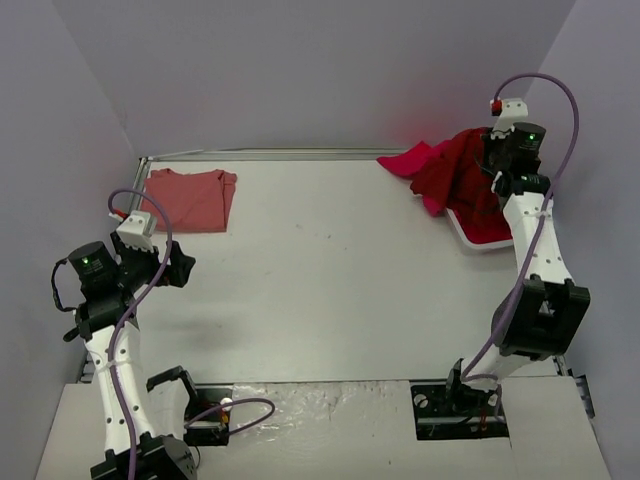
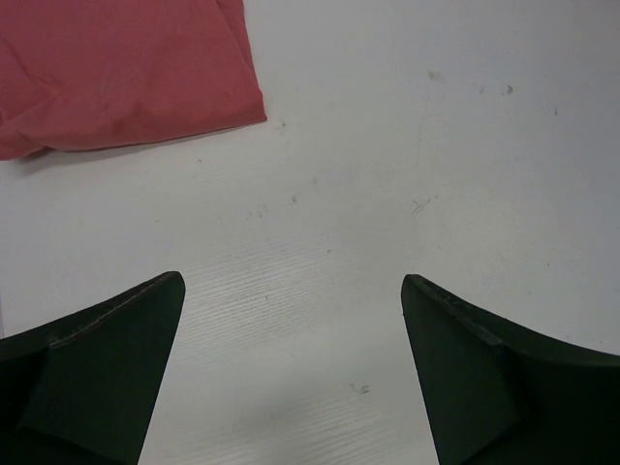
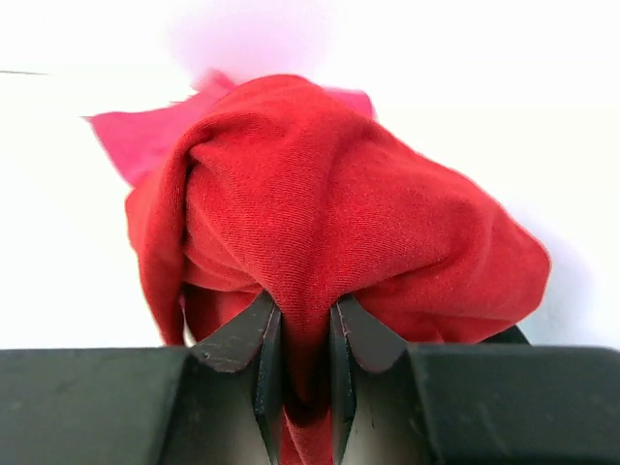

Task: Fold and stack the t-shirts
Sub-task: Grab crumpled tshirt from bin with the right arm, then move the tshirt to the center of the board, then flatten out the tshirt

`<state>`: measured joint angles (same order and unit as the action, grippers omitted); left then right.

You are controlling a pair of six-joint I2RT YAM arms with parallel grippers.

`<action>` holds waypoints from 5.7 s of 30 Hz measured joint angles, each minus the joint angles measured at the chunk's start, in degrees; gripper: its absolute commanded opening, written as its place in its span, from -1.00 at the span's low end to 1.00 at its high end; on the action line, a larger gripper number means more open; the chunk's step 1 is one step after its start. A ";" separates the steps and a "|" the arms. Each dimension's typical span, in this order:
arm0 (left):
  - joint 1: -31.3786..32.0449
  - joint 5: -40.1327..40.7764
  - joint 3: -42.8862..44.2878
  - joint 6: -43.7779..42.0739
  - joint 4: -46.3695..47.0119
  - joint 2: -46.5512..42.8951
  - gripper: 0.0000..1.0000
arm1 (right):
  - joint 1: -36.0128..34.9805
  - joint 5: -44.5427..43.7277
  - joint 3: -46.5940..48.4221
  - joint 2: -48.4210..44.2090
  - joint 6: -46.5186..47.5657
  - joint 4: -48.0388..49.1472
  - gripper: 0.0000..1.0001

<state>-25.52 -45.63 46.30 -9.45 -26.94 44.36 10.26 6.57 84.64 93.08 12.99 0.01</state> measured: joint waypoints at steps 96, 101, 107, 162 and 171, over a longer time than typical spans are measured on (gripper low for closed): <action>33.92 -3.15 14.47 3.54 -0.66 49.48 0.89 | -18.18 33.11 0.20 12.00 20.37 -36.39 -1.00; 37.29 -3.45 17.62 8.17 2.58 55.49 0.89 | -18.21 33.51 0.17 13.03 20.55 -36.39 -1.00; 41.48 -3.21 21.46 10.05 4.09 60.98 0.49 | -18.21 33.51 -0.39 13.70 21.16 -36.26 -1.00; 48.24 -2.80 25.14 -29.75 -33.20 35.50 0.64 | -16.63 21.51 3.04 3.43 16.72 -37.16 0.11; 29.75 -4.96 19.89 -12.76 -13.99 35.36 0.65 | -23.69 20.09 17.77 19.39 17.53 -39.04 0.15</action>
<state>4.23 -50.59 66.19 -22.22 -40.93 79.72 -13.43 26.65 102.41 112.46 30.52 -39.03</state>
